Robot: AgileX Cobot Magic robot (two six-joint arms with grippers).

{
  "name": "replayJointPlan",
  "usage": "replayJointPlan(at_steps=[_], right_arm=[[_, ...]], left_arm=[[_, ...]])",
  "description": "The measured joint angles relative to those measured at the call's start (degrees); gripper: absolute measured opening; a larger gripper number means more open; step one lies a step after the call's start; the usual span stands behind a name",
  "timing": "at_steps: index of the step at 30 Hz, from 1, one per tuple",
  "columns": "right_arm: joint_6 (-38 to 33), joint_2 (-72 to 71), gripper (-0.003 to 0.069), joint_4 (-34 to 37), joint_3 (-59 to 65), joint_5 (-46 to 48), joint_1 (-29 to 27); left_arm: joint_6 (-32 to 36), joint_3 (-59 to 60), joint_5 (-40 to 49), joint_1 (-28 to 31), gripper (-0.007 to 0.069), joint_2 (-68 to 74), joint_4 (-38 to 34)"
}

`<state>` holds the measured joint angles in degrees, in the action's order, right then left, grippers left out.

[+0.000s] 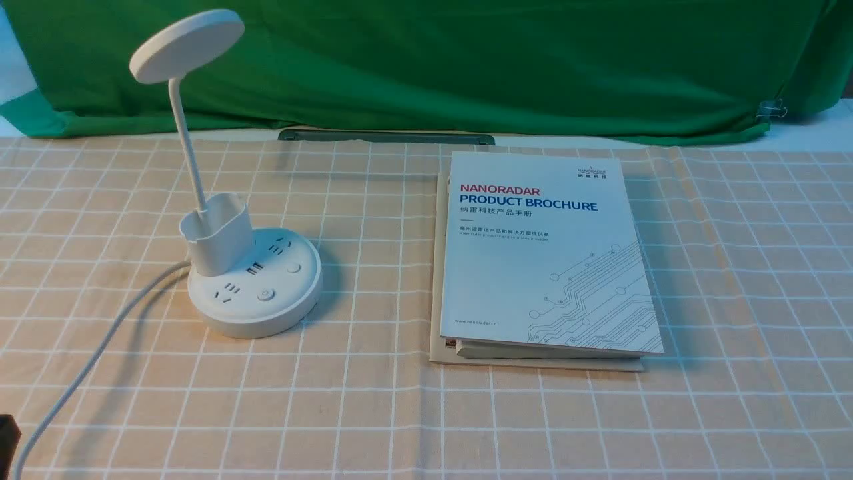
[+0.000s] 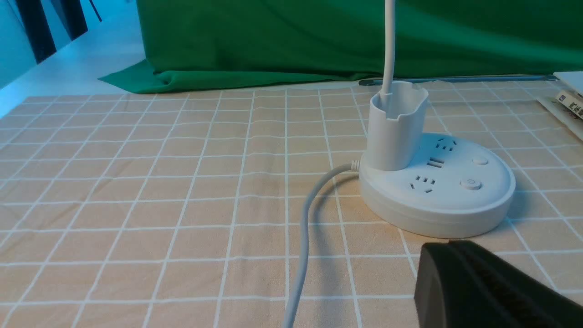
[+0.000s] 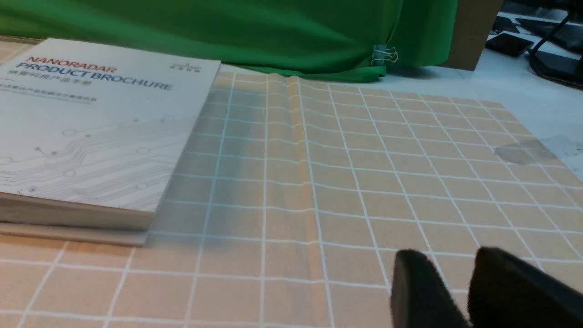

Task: Turn on the table lamp on the light coffee tablecloth with your hand.
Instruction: 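Press the power button on the lamp base to turn the lamp on with the left gripper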

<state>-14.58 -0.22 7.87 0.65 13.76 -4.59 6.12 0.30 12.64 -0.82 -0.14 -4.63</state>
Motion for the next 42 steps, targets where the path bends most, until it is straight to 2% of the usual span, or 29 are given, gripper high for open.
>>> replayJointPlan(at_steps=[37, 42], right_arm=[[0.05, 0.0, 0.0238, 0.0, 0.0, 0.0, 0.0], [0.05, 0.0, 0.0238, 0.0, 0.0, 0.0, 0.0]], left_arm=[[0.0, 0.0, -0.06, 0.0, 0.0001, 0.0, 0.44], [0.0, 0.0, -3.77, 0.0, 0.0001, 0.0, 0.49]])
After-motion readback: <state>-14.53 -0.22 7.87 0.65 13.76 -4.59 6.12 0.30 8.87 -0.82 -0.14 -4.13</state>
